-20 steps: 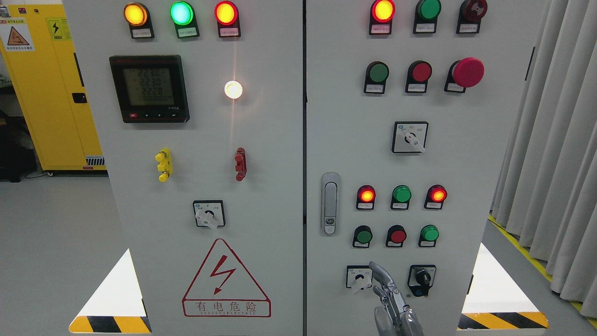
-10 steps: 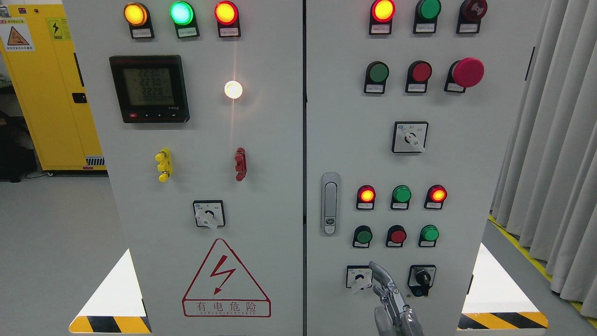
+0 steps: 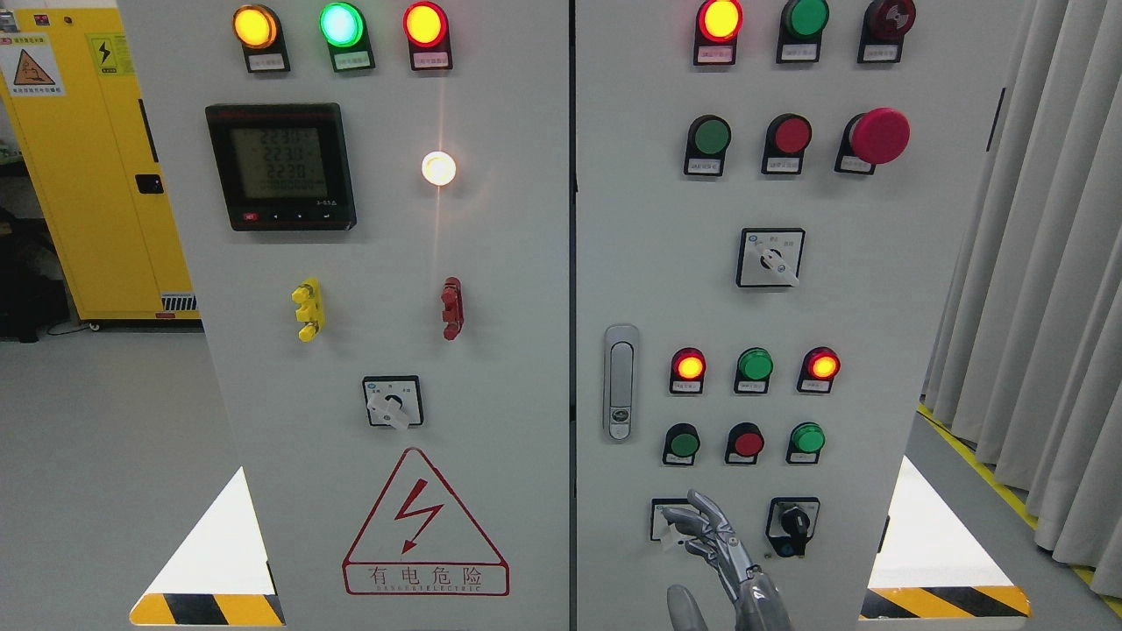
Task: Release door handle
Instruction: 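Raise the right hand toward the silver lever door handle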
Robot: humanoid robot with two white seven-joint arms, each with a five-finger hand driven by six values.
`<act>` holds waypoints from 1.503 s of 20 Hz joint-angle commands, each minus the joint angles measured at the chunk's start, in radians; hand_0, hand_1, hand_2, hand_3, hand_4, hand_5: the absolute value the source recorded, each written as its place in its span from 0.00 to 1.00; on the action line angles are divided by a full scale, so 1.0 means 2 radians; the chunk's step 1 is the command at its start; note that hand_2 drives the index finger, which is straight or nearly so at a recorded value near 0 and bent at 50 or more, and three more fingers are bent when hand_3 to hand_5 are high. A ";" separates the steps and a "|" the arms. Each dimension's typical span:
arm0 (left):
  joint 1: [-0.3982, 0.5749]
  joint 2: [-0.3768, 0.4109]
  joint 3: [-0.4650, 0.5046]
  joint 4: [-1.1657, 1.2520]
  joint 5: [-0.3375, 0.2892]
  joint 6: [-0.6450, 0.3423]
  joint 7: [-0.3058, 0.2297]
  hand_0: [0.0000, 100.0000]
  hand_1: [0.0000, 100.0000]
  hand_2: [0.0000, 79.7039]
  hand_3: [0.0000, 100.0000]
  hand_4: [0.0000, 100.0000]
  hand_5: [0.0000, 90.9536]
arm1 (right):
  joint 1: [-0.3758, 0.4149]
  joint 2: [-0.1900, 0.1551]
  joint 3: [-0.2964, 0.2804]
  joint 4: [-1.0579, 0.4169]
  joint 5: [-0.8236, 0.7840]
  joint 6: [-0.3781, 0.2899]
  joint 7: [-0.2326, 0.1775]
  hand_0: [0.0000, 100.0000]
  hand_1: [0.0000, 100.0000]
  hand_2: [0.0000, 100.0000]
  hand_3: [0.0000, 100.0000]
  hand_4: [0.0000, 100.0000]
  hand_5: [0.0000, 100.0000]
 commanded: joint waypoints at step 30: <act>0.000 0.000 0.000 0.000 0.000 0.000 0.000 0.12 0.56 0.00 0.00 0.00 0.00 | -0.088 0.012 0.058 0.023 0.559 0.100 -0.071 0.45 0.36 0.01 1.00 1.00 1.00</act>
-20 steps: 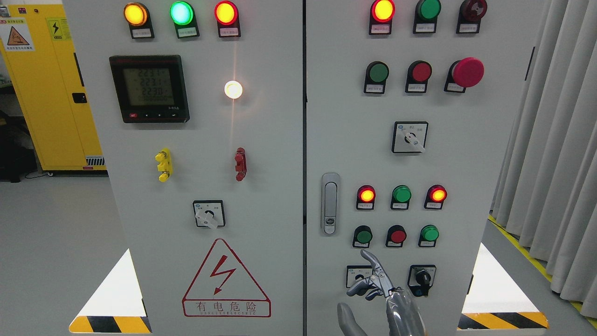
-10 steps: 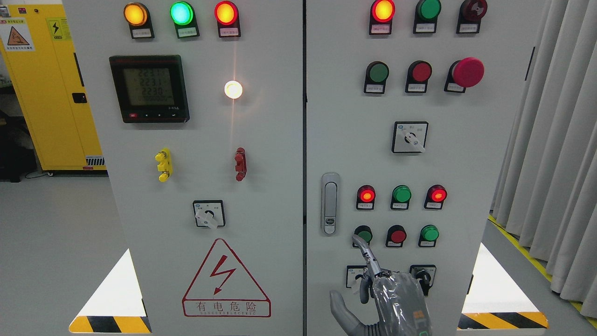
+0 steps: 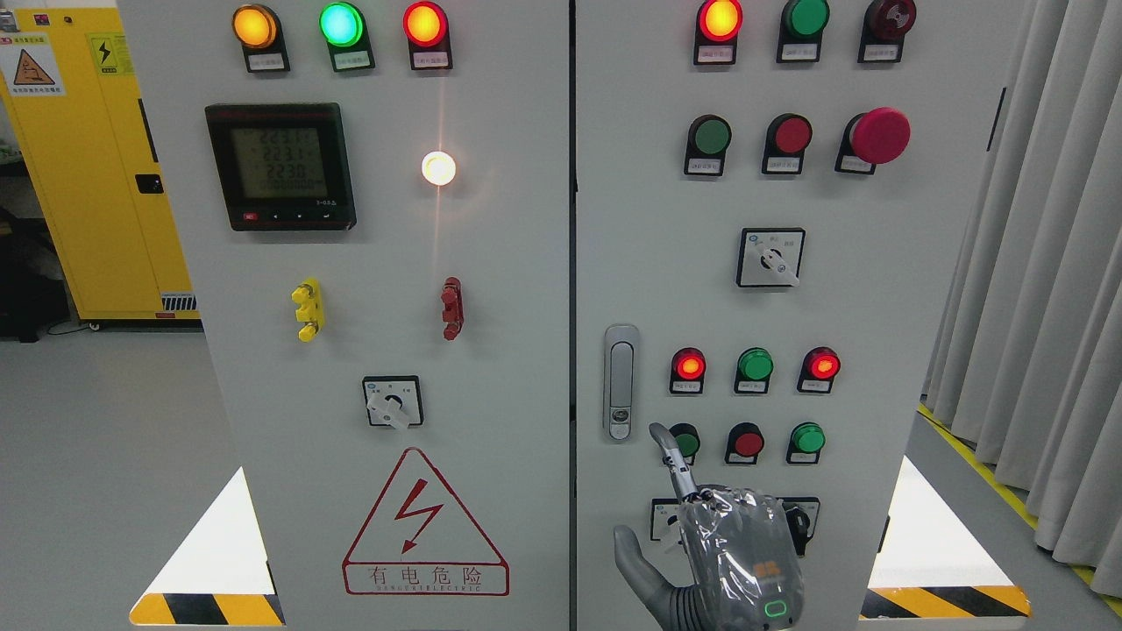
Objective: Release door handle
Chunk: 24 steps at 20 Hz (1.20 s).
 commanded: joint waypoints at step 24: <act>0.000 0.000 -0.001 0.000 0.000 0.001 0.000 0.12 0.56 0.00 0.00 0.00 0.00 | -0.036 0.018 0.049 0.054 0.048 0.064 -0.007 0.50 0.35 0.01 1.00 1.00 1.00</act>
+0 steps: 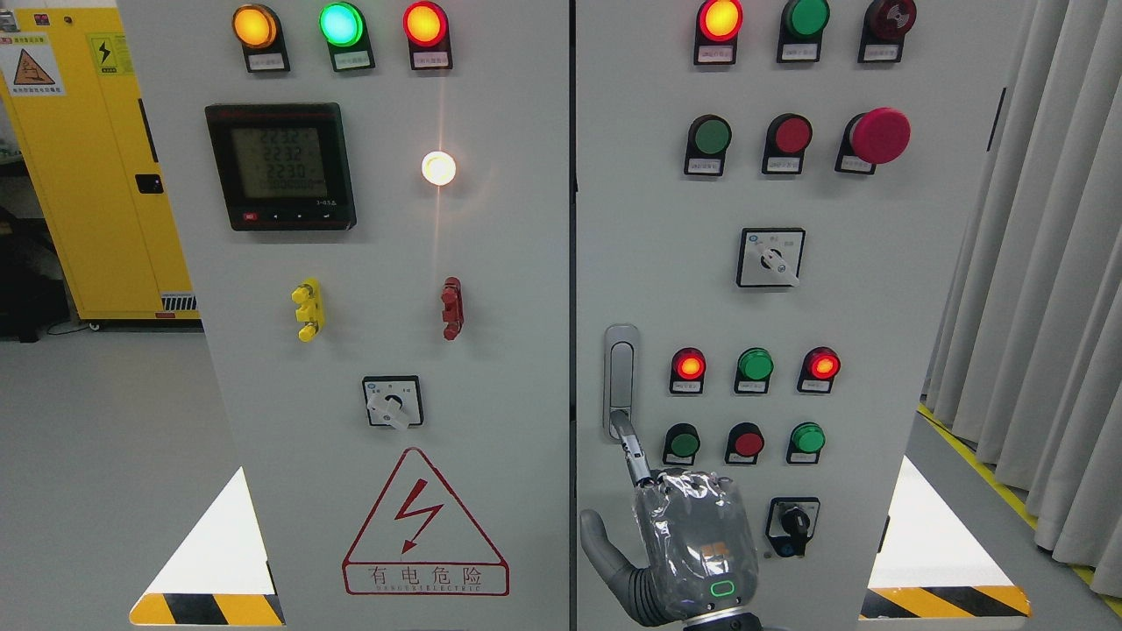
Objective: Release door handle
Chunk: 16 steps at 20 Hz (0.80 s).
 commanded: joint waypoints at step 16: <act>0.000 0.000 0.000 0.000 0.000 -0.001 0.000 0.12 0.56 0.00 0.00 0.00 0.00 | -0.005 0.004 0.005 0.021 0.001 0.014 0.002 0.50 0.36 0.01 1.00 1.00 1.00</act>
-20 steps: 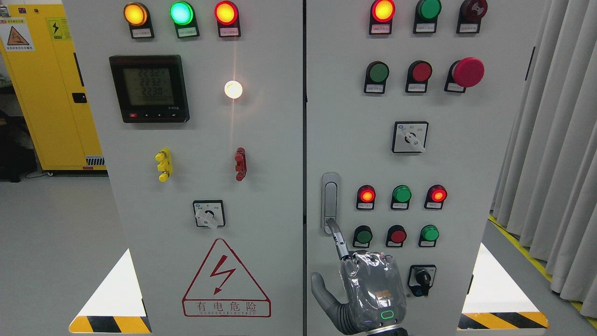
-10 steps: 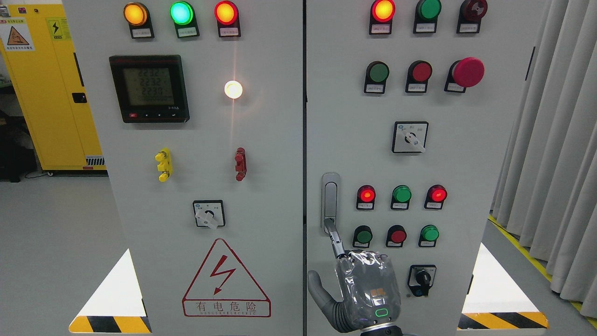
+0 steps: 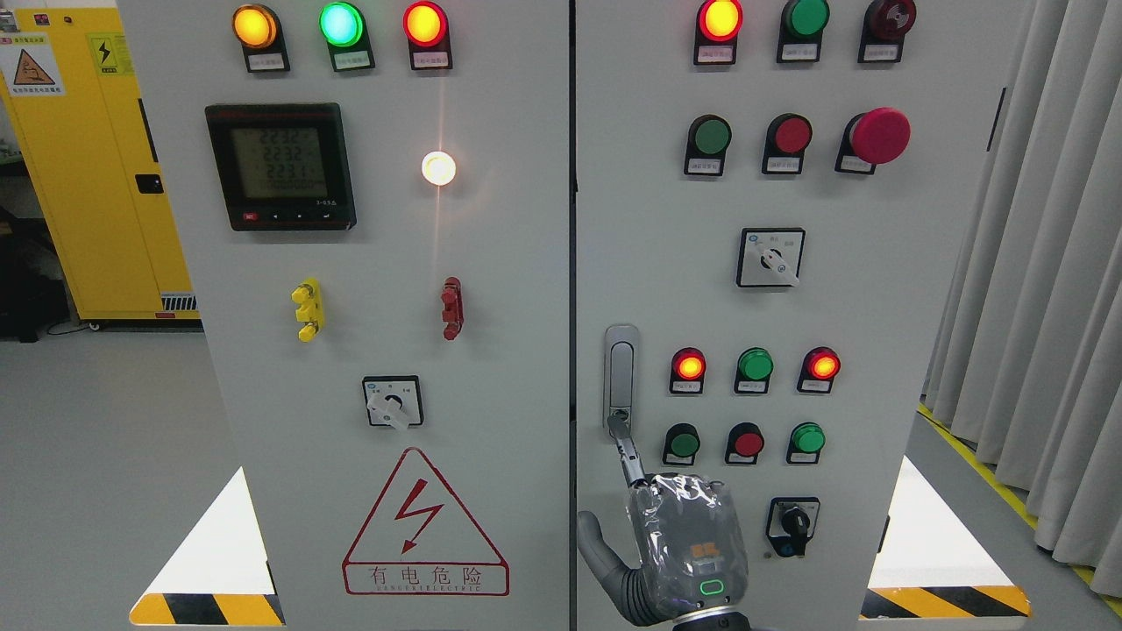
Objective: Release door handle
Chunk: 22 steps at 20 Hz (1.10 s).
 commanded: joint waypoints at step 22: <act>0.000 0.000 -0.001 0.000 0.000 -0.001 0.000 0.12 0.56 0.00 0.00 0.00 0.00 | -0.012 0.001 -0.004 0.016 -0.002 0.013 0.003 0.51 0.36 0.01 1.00 1.00 1.00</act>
